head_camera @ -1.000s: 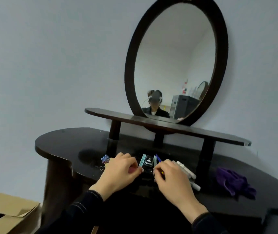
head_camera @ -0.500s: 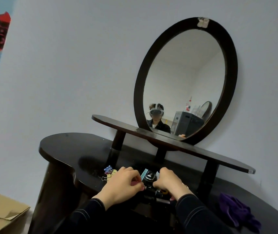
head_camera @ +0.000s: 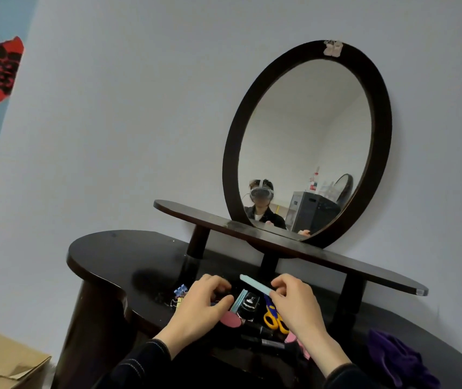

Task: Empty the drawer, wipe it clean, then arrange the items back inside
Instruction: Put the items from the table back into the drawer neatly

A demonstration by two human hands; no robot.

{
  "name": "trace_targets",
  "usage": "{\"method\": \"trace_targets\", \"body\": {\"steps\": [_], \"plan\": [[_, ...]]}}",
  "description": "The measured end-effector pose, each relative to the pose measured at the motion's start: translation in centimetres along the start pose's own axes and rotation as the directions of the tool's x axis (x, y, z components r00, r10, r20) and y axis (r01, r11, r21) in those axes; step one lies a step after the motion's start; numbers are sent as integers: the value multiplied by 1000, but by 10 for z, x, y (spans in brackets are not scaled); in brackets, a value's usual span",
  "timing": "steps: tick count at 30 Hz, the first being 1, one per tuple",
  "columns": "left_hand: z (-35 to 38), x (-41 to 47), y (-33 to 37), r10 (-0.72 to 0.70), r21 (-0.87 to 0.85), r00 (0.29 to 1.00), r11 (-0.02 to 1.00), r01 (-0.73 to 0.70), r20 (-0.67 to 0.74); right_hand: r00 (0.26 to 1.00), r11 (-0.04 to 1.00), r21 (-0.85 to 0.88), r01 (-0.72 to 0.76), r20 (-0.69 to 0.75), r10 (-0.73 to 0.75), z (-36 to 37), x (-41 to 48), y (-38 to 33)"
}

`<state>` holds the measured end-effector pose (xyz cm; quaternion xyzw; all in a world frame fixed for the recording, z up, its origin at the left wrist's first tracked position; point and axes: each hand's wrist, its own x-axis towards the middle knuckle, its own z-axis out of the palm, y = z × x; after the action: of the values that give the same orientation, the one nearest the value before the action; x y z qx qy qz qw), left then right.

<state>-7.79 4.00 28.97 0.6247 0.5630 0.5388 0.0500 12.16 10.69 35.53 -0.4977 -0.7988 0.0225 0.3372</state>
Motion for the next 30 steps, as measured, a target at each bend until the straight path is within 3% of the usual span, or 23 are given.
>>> {"method": "trace_targets", "body": {"steps": [4,7,9,11,13,16,18,22,26,30], "plan": [[0,-5,0,139,143,980,983,-119,-144,967,930,267,251,-41,-250,-17,-12,-28],[3,-6,2,223,194,949,964,-181,-223,937,819,476,320,-33,-347,-26,-14,-46],[3,-8,4,135,87,949,990,-114,-285,950,718,646,258,-35,-310,-26,-9,-53],[3,-9,1,5,-97,952,995,-36,-305,982,664,729,168,-64,-177,-18,2,-50],[2,-9,1,-44,-192,959,981,-10,-279,998,753,656,58,-41,-41,-4,15,-41],[0,-9,0,-48,-183,971,983,4,-234,996,985,170,4,82,-18,25,32,-31],[0,-7,-2,-68,-201,973,979,23,-218,987,994,-109,24,163,-6,43,39,-34],[-2,-2,-5,-120,-212,973,974,78,-196,931,898,-441,-11,323,170,66,52,-53],[-7,1,-4,-185,-304,971,943,133,-150,929,855,-515,-69,279,243,78,58,-61],[-9,3,-8,-239,-325,958,929,178,-159,956,937,-301,-177,173,237,77,56,-56]]}}
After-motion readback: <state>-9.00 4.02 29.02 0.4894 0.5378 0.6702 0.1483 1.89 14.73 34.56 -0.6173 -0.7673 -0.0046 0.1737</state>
